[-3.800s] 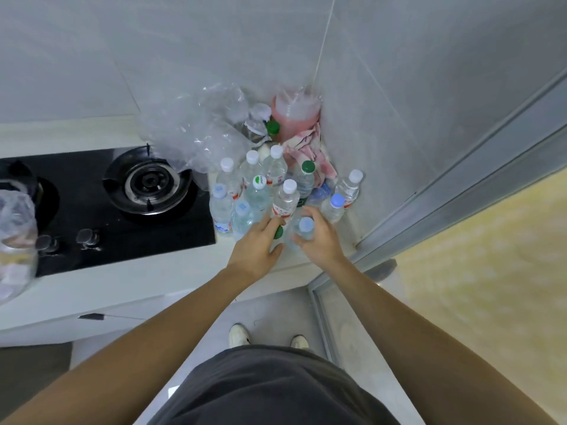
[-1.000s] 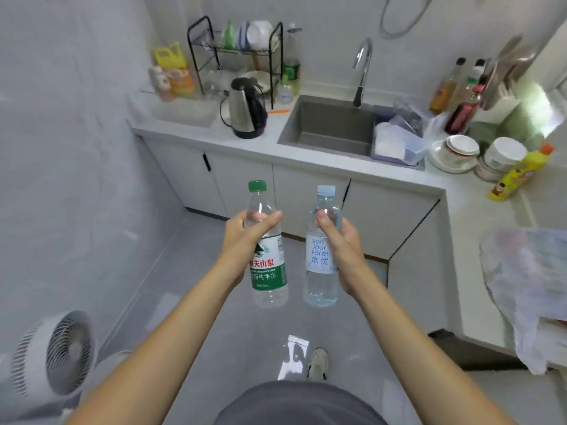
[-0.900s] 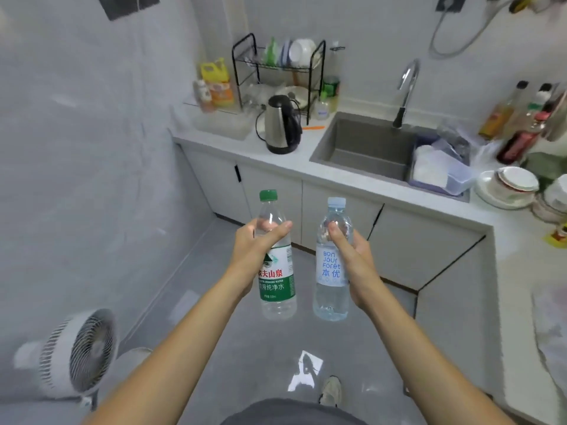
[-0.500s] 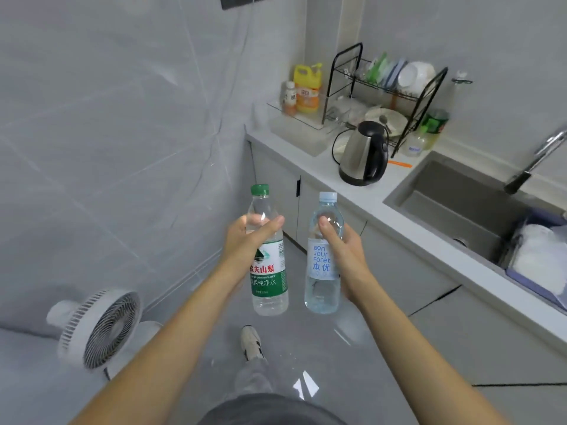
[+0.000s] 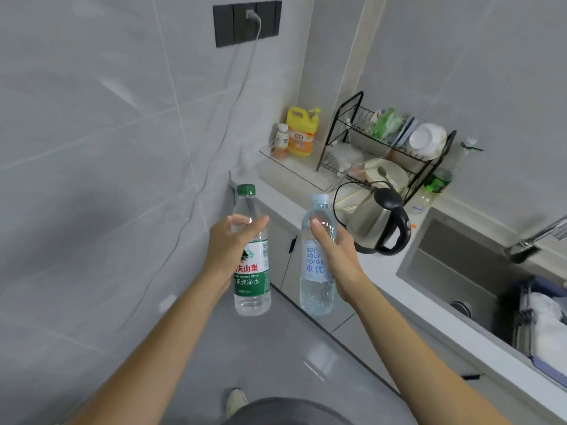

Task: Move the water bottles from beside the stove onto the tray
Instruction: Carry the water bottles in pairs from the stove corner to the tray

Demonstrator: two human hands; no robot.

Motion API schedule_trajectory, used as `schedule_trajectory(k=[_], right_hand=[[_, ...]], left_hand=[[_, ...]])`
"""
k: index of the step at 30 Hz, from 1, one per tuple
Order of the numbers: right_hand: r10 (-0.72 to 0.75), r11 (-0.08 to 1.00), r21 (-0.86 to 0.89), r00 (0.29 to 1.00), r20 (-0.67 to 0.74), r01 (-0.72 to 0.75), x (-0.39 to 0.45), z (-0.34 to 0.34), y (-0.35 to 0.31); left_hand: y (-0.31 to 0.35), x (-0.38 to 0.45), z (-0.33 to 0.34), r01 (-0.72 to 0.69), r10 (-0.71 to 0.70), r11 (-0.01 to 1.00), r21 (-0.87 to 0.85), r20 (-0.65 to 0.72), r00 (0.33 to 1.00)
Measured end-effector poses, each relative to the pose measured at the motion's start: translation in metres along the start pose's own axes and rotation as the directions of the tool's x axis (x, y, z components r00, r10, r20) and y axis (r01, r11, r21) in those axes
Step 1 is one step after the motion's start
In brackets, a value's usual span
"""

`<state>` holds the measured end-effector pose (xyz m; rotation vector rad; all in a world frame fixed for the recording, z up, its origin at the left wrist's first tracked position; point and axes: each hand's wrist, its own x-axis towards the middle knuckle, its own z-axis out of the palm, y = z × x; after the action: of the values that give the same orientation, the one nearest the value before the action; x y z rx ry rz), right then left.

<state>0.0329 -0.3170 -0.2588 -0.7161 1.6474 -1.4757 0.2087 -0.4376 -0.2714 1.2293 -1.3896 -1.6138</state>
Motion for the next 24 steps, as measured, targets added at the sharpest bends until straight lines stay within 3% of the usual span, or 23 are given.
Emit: schedule_trajectory(k=[12,24], right_hand=[[0.033,0.998,0.060,0.997,-0.067,-0.029,0.163,0.008,-0.007],[-0.024,0.997,0.071,0.997,-0.072,0.029,0.380,-0.032,-0.030]], left_hand=[[0.029,0.168,0.040,-0.010,0.001,0.995,0.098,0.093,0.996],[0.094,0.360,0.134,-0.058,0.043,0.987,0.147,0.101,0.994]])
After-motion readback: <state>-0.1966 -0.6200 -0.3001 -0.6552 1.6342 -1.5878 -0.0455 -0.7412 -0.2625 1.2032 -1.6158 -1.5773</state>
